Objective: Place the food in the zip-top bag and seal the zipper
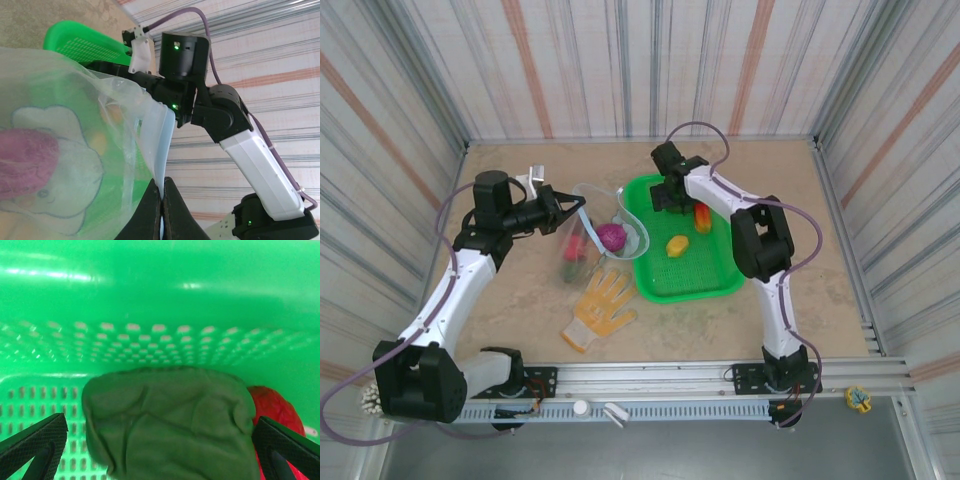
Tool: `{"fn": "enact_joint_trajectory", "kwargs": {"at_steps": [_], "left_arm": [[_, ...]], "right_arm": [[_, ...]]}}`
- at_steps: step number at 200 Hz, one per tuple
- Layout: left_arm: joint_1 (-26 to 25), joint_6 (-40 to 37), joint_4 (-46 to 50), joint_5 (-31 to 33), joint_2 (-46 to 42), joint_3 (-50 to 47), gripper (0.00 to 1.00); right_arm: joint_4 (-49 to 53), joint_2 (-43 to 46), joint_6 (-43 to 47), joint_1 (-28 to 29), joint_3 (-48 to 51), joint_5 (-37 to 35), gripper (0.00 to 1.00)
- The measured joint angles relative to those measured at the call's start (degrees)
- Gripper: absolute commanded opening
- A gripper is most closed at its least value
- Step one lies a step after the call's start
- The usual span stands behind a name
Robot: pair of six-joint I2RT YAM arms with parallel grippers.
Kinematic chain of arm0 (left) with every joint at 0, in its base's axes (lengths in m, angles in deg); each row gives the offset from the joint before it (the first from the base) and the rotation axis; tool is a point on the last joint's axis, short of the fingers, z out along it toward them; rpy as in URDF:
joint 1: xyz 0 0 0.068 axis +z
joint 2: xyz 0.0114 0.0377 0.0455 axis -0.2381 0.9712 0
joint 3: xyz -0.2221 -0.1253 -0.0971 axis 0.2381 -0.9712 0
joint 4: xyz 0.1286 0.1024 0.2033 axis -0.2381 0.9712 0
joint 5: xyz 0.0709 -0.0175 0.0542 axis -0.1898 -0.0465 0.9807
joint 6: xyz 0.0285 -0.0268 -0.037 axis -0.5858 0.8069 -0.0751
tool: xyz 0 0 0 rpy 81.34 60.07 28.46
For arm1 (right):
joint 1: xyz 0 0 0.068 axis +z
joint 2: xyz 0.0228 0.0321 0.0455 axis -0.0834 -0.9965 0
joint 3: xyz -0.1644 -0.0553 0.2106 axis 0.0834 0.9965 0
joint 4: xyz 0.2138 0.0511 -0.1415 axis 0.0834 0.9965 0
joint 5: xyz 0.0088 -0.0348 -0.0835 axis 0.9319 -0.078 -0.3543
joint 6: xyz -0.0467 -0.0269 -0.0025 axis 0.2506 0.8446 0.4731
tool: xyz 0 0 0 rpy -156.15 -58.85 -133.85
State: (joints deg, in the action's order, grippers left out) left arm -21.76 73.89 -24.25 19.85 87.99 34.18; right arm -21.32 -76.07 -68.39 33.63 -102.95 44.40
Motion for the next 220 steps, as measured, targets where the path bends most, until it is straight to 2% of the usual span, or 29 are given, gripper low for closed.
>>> {"fn": "enact_joint_trajectory", "kwargs": {"at_steps": [13,35,60,97,129,188,220], "left_arm": [[0.0,0.02,0.0,0.0,0.0,-0.09,0.0],[0.02,0.0,-0.04,0.0,0.0,-0.31,0.0],[0.02,0.02,-0.02,0.0,0.0,-0.5,0.0],[0.02,0.02,-0.02,0.0,0.0,-0.52,0.0],[0.02,0.0,0.0,0.0,0.02,-0.52,0.0],[0.02,0.0,0.0,0.0,0.04,-0.55,0.0],[-0.28,-0.24,0.04,0.02,0.46,-0.57,0.0]], "right_arm": [[0.57,-1.6,0.02,-0.09,-1.84,-0.26,1.0],[0.94,-2.21,0.33,-0.11,-2.19,-0.2,0.84],[0.37,-1.99,1.18,-0.09,-1.84,0.04,0.74],[-0.83,2.78,1.36,0.13,4.0,1.81,0.72],[-1.77,12.07,0.9,0.17,9.77,5.31,0.72],[-4.87,34.8,-1.86,1.11,17.33,19.54,0.68],[-7.23,44.28,-6.6,2.4,20.31,32.65,0.65]]}}
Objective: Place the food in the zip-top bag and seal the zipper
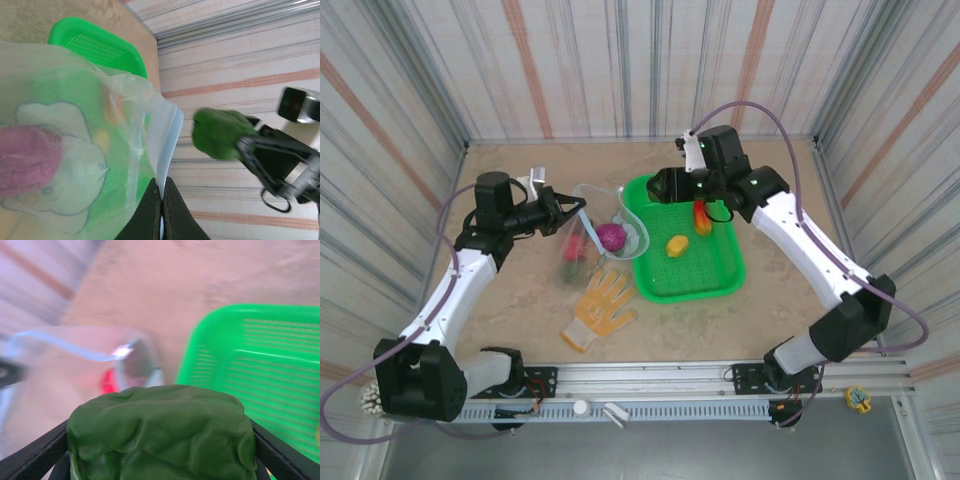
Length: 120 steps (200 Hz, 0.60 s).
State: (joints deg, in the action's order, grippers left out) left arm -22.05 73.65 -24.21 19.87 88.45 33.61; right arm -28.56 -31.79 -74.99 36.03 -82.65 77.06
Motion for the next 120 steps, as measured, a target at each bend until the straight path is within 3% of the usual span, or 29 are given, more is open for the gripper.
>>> {"fn": "enact_joint_trajectory", "kwargs": {"at_steps": [23,64,90,120], "left_arm": [[-0.85,-0.61,0.48,0.11,0.37,0.07,0.0],[-1.11,-0.79,1.68,0.59,0.46,0.33,0.0],[-1.25,-0.74,1.77,0.66,0.46,0.74,0.0],[-1.68,-0.35,1.97,0.87,0.0,1.27,0.0]], "right_arm": [[-2.71,1.86,-4.02,2.71,0.57,5.22,0.64],[-8.09,-1.11,-11.02,8.33,4.5,8.35,0.6],[-11.1,-5.88,-15.13,9.99,6.45,7.63,0.61],[-11.82,-9.86,-19.26,11.82,6.45,1.31,0.63]]}}
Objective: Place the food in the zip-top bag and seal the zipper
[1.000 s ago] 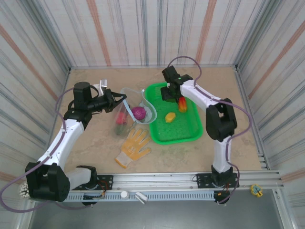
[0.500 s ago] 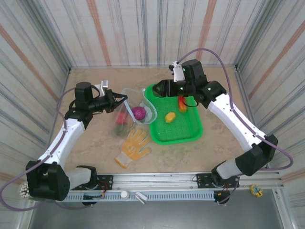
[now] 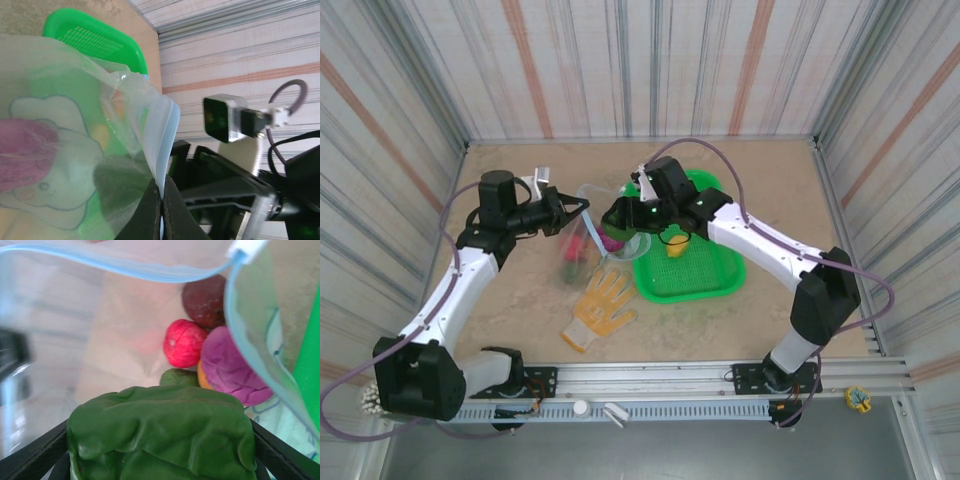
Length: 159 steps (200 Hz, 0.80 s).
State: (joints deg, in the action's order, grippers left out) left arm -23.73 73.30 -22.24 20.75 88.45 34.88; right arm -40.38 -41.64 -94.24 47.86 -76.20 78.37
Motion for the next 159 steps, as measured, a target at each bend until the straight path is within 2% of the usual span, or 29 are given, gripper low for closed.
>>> {"fn": "enact_joint_trajectory", "kwargs": {"at_steps": [18,61,69,87,100,159], "left_arm": [[-0.57,0.2,0.33,0.5,-0.85,0.0,0.0],[-1.73,0.2,1.92,3.17,-2.03,0.28,0.0],[-1.81,0.2,2.36,3.72,-1.95,0.59,0.0],[-2.38,0.24,2.69,5.42,-1.62,1.36,0.0],[-2.14,0.26,2.73,6.73,-1.25,1.84,0.0],[-2.36,1.07,2.78,7.17,-0.04,2.03,0.0]], "right_arm": [[-0.07,-1.73,-1.9,0.57,-1.01,-3.85,0.63],[1.36,-10.58,-3.48,2.4,-12.26,-11.8,0.7],[1.44,-11.76,-3.8,2.8,-13.64,-12.72,0.75],[2.45,-14.51,-4.57,3.43,-16.68,-13.99,0.94],[3.48,-16.24,-4.42,3.21,-18.23,-14.34,0.99],[1.79,-16.9,-4.04,2.97,-16.87,-14.45,0.99]]}}
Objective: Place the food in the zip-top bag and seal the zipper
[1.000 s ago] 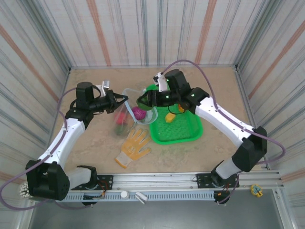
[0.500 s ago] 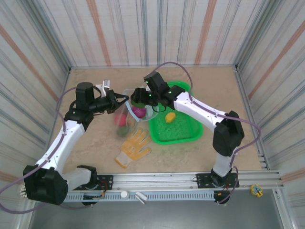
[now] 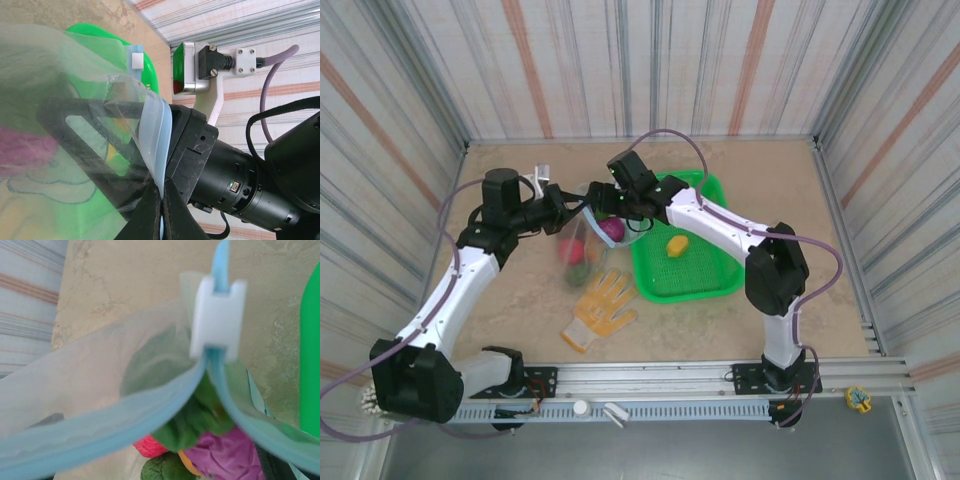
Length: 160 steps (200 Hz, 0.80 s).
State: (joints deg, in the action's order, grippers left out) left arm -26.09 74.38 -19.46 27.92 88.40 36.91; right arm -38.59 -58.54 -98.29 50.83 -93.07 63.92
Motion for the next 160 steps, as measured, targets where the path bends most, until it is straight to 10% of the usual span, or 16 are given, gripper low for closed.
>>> {"fn": "enact_joint_trajectory", "kwargs": {"at_steps": [42,87,160], "left_arm": [[-0.2,0.04,0.02,0.2,0.0,0.0,0.0],[-0.2,-3.23,4.87,0.13,0.0,1.77,0.0],[-0.2,-7.39,14.03,-0.09,-0.13,3.8,0.0]], "right_arm": [[-2.47,4.63,2.49,0.02,4.61,4.0,0.9],[-2.95,13.9,6.64,0.0,8.02,4.66,0.58],[0.09,31.21,12.24,-2.95,18.14,0.04,0.57]]}}
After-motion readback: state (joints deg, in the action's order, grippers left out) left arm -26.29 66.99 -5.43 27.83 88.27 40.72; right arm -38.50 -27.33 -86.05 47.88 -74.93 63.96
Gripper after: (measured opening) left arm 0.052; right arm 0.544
